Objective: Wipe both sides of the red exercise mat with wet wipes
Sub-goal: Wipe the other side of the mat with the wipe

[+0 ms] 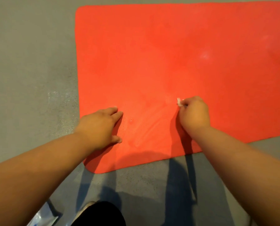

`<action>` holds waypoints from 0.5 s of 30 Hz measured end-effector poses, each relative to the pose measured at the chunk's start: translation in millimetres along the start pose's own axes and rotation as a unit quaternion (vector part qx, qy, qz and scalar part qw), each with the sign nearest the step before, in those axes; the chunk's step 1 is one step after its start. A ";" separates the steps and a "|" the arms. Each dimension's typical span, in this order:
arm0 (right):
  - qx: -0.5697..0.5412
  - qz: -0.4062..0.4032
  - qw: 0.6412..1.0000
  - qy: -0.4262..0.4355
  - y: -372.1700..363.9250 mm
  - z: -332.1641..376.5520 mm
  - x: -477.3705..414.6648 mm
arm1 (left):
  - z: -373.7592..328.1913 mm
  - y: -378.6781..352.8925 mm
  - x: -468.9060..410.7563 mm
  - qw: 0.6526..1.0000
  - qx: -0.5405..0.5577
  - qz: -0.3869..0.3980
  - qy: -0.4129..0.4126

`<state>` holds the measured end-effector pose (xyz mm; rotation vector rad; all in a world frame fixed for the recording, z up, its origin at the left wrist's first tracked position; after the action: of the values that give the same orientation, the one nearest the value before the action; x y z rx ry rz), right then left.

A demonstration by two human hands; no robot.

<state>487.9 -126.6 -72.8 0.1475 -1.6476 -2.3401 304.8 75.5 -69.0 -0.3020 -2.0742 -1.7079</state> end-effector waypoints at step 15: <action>-0.021 0.035 0.998 0.042 10.0 -43.3 87.5 | -55.9 -15.9 -3.2 0.988 -0.062 0.118 -0.076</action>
<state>416.2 -193.6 -71.9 0.1738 -1.5372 -2.2824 311.4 18.1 -76.3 -0.7088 -1.9475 -1.7153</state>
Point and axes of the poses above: each hand's wrist, its own x-axis away from the middle knuckle, its own y-axis out of the back of the hand, z = x × y, the point moved 6 cm from there along -x, towards the middle knuckle, and after that the axes turned 4 degrees about -y, right-handed, at the moved point
